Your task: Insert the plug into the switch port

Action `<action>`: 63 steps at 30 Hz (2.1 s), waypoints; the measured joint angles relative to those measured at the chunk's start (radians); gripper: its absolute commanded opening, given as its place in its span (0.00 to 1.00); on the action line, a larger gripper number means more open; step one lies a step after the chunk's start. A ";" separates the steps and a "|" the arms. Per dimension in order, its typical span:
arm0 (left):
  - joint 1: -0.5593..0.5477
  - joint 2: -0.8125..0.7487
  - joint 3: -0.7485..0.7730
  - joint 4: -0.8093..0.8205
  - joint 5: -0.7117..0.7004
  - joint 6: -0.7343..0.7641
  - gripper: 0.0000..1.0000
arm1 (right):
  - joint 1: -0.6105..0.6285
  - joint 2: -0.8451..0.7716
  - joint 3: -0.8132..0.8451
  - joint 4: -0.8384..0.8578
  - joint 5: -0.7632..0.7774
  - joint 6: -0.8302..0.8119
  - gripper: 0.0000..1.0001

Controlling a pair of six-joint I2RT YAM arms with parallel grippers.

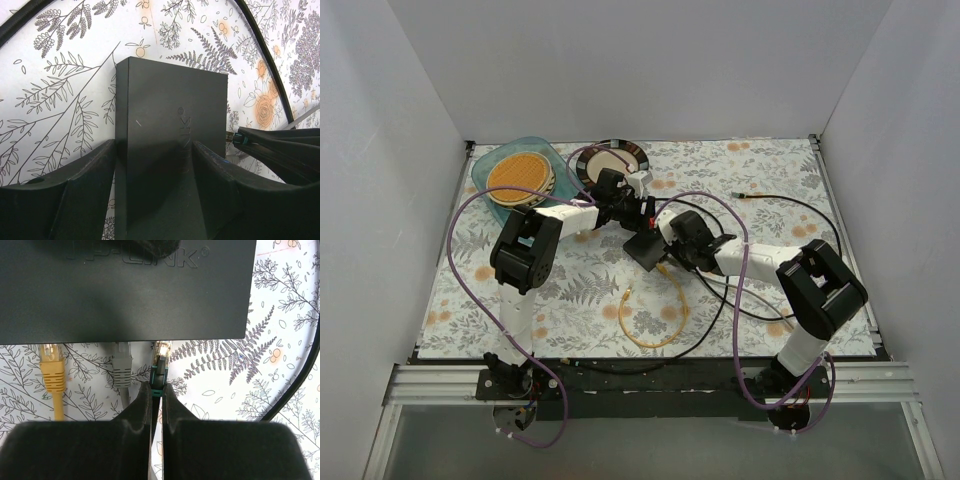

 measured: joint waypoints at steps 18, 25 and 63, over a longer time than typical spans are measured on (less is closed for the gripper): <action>-0.021 0.000 0.000 0.021 0.008 0.056 0.59 | 0.027 -0.040 -0.042 0.039 -0.165 -0.034 0.01; -0.024 0.000 -0.002 0.032 0.011 0.054 0.58 | 0.047 -0.029 -0.033 0.032 -0.120 0.032 0.01; -0.025 -0.096 -0.195 0.174 -0.101 -0.080 0.59 | 0.059 -0.051 -0.115 0.163 0.140 0.127 0.01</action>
